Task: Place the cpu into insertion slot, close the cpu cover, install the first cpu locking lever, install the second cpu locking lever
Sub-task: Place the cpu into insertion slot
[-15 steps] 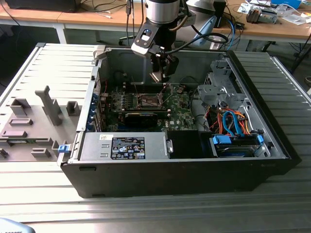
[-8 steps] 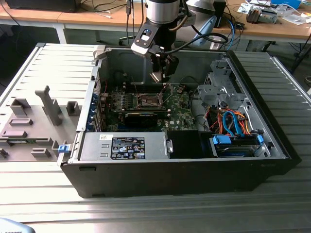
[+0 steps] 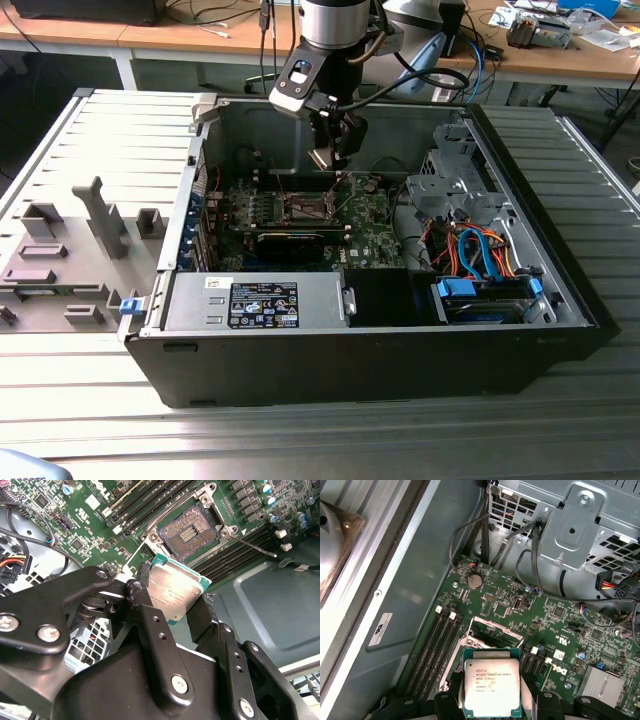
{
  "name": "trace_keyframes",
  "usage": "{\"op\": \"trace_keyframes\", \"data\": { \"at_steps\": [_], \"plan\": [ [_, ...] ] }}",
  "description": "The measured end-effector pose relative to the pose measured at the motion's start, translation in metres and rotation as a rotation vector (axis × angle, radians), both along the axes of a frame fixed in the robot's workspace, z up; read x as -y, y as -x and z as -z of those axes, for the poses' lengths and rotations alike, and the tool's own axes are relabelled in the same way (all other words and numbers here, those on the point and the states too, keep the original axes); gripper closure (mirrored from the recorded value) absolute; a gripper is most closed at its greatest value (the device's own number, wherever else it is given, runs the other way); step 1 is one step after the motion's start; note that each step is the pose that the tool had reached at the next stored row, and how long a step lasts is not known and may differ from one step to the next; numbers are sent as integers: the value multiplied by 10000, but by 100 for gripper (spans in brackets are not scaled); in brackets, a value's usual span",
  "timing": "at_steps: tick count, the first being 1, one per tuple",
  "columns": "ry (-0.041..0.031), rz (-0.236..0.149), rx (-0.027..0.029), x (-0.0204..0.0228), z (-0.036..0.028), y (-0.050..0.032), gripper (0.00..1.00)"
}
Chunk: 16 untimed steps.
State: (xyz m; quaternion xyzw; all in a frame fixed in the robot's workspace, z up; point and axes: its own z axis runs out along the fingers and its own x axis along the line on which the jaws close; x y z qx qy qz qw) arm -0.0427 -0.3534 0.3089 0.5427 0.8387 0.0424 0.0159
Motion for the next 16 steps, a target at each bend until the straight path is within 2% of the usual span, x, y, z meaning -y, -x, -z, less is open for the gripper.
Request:
{"op": "trace_keyframes", "data": {
  "at_steps": [16],
  "plan": [
    [14, 145, 0, 0, 0, 0, 46]
  ]
}}
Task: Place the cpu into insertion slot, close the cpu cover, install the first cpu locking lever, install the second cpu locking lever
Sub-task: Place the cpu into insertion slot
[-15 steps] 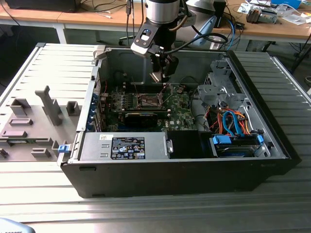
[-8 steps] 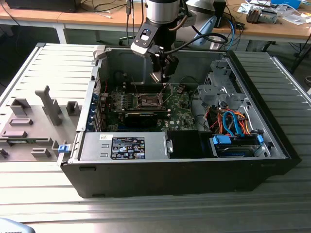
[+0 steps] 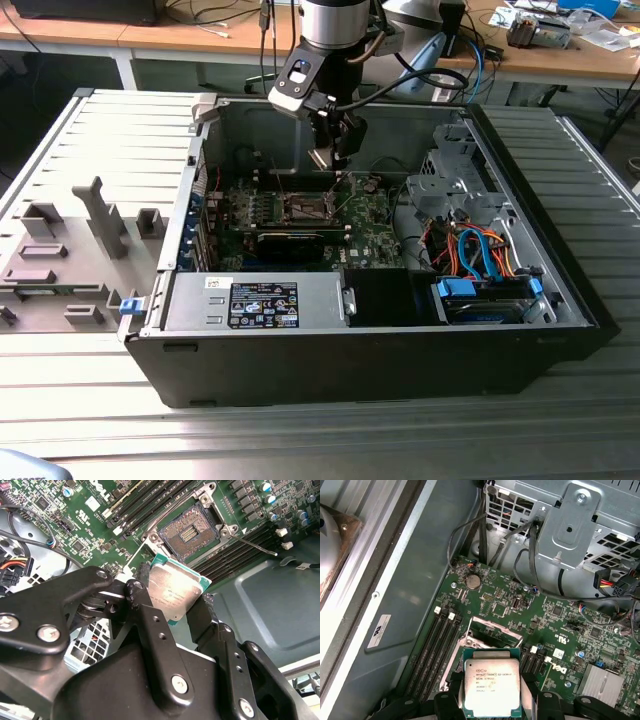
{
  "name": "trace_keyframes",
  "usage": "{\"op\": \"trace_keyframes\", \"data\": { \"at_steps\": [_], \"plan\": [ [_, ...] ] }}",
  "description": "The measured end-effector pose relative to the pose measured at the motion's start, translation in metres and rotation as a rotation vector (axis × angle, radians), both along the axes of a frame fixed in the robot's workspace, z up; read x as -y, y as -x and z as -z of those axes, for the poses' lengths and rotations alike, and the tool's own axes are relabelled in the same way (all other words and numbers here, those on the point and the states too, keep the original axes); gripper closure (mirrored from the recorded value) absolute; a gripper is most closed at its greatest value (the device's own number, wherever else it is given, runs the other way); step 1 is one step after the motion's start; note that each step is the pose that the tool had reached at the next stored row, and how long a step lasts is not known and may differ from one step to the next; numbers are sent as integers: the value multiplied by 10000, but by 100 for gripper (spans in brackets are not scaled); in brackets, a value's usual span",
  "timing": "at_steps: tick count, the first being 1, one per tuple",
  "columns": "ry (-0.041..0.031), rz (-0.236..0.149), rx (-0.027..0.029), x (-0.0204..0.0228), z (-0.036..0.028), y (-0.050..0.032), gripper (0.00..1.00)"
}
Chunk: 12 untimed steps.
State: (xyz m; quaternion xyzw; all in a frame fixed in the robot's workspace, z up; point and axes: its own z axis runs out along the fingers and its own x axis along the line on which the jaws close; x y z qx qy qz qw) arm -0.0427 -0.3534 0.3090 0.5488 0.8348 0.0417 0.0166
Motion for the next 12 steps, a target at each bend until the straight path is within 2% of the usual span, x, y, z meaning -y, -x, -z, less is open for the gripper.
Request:
{"op": "trace_keyframes", "data": {
  "at_steps": [5, 6, 7, 8, 9, 11, 12],
  "plan": [
    [4, 0, -8, 0, 0, 0, 46],
    [2, 2, -75, -1, 2, 0, 46],
    [7, 2, -207, -1, 3, 0, 46],
    [19, 0, -470, 0, 4, -1, 46],
    [26, 1, -623, 0, 7, -1, 46],
    [29, 0, -821, 0, 8, -2, 46],
    [31, 0, -833, 0, 8, -1, 46]
  ]
}}
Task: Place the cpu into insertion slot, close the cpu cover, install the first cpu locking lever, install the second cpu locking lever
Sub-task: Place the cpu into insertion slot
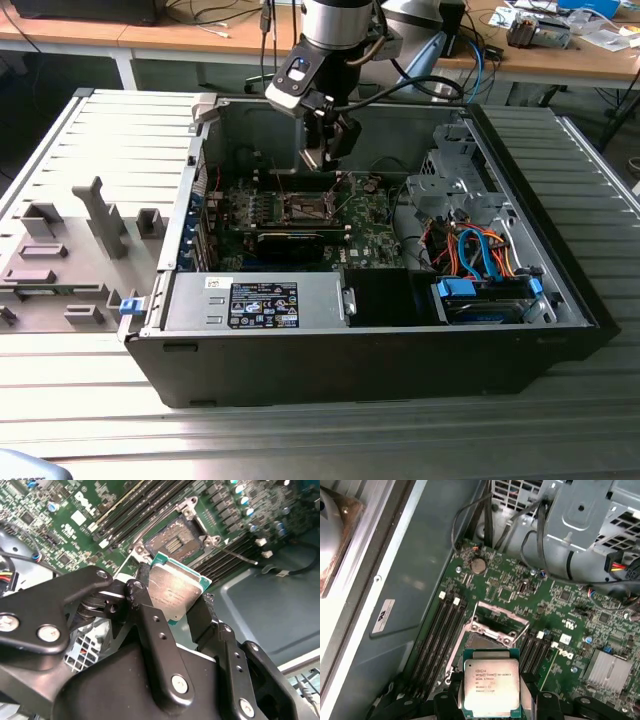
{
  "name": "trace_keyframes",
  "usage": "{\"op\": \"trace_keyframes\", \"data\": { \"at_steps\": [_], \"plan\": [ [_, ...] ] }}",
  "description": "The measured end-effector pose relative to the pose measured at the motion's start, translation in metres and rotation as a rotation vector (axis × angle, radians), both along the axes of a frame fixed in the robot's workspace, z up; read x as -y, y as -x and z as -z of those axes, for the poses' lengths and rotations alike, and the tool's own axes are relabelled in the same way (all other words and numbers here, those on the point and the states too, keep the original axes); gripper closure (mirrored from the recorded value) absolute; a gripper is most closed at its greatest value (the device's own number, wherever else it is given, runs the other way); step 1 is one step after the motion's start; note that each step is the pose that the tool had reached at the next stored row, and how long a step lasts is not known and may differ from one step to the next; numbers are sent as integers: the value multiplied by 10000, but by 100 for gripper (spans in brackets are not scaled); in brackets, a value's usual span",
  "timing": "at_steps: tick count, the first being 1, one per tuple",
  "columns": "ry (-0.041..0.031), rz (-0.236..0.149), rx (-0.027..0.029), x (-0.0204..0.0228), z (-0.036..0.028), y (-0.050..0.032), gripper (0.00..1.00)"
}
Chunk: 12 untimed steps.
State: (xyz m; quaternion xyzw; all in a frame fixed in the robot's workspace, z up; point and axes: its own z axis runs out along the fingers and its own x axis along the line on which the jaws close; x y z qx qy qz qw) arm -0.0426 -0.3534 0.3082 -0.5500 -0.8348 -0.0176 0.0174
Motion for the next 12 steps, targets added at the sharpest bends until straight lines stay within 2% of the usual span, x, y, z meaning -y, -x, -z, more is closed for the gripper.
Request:
{"op": "trace_keyframes", "data": {
  "at_steps": [8, 12],
  "plan": [
    [15, 10, -4, 0, 1, -1, 46],
    [15, 141, -3, 0, 2, 0, 46]
  ]
}}
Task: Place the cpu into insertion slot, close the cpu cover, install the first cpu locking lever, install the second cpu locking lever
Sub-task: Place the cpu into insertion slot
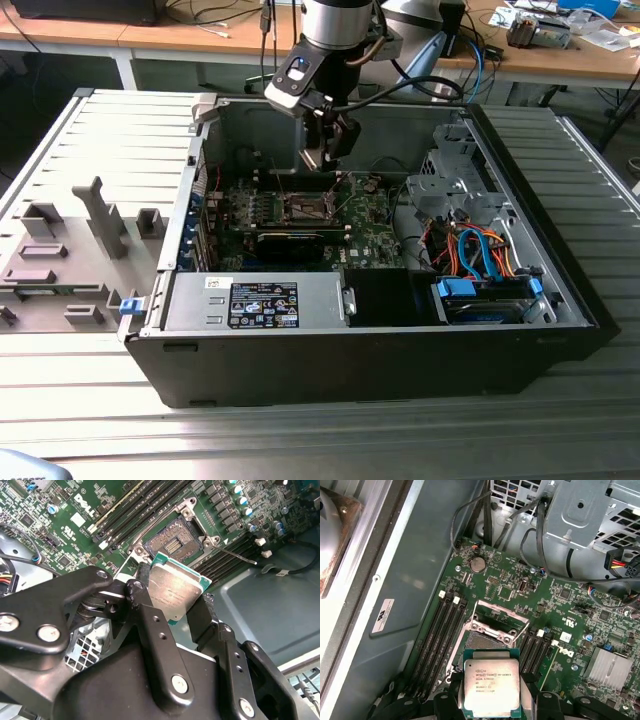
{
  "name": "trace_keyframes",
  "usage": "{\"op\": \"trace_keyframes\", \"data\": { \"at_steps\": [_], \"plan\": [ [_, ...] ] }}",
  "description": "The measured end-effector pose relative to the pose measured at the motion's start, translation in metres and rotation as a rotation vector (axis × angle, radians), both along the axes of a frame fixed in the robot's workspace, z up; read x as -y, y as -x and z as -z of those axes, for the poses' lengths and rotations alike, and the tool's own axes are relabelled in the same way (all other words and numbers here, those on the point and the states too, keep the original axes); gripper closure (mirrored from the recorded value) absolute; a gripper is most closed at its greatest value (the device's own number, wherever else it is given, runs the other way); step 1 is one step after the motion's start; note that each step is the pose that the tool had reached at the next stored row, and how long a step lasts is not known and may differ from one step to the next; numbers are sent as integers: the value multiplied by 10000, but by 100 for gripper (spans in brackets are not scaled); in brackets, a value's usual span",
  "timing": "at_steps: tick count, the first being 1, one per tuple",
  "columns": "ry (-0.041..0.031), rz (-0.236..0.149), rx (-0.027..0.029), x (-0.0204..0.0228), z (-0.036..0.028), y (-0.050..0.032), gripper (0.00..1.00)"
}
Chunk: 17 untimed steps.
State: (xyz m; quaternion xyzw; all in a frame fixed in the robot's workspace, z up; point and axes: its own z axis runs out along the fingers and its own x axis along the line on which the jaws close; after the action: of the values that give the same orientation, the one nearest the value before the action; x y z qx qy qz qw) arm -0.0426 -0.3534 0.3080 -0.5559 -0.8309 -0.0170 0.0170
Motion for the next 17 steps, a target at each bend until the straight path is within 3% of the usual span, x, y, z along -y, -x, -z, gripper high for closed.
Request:
{"op": "trace_keyframes", "data": {
  "at_steps": [17],
  "plan": [
    [0, 426, 0, 0, 0, 0, 46]
  ]
}}
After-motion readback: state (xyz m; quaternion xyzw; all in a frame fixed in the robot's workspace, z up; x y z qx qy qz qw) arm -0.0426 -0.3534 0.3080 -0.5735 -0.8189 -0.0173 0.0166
